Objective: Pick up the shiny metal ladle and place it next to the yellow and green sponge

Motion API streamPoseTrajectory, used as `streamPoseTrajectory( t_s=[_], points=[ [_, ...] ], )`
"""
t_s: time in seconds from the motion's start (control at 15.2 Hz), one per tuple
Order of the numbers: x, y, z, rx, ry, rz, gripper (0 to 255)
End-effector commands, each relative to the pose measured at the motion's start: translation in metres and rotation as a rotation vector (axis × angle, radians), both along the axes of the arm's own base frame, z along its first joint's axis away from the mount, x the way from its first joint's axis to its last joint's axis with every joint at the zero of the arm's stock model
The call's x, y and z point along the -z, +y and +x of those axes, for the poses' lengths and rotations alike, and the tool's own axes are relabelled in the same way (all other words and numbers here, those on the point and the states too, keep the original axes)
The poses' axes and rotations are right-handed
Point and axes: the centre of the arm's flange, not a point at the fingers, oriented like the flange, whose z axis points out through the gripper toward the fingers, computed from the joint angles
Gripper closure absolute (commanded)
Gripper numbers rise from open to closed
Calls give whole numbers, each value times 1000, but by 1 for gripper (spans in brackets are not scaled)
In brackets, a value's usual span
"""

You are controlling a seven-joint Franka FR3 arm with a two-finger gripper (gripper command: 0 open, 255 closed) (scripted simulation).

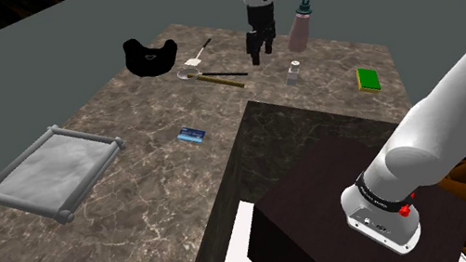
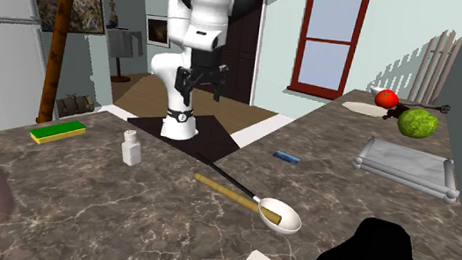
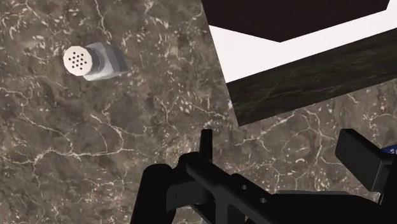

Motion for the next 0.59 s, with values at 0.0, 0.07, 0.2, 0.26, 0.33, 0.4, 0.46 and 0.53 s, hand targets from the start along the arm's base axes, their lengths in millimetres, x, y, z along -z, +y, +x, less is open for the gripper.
streamPoseTrajectory(
  t_s=[0.0,0.07,0.2,0.26,0.33,0.4,0.46,0.53],
  points=[
    [11,-3,28,-28,1,12,0],
    [16,-2,40,-41,1,18,0],
    [26,0,65,-68,2,30,0],
    [31,1,77,-82,3,36,0],
    [35,2,90,-95,4,42,0],
    [40,4,102,-109,4,48,0],
    [45,6,114,-122,5,54,0],
    [50,8,126,-136,5,60,0]
  ],
)
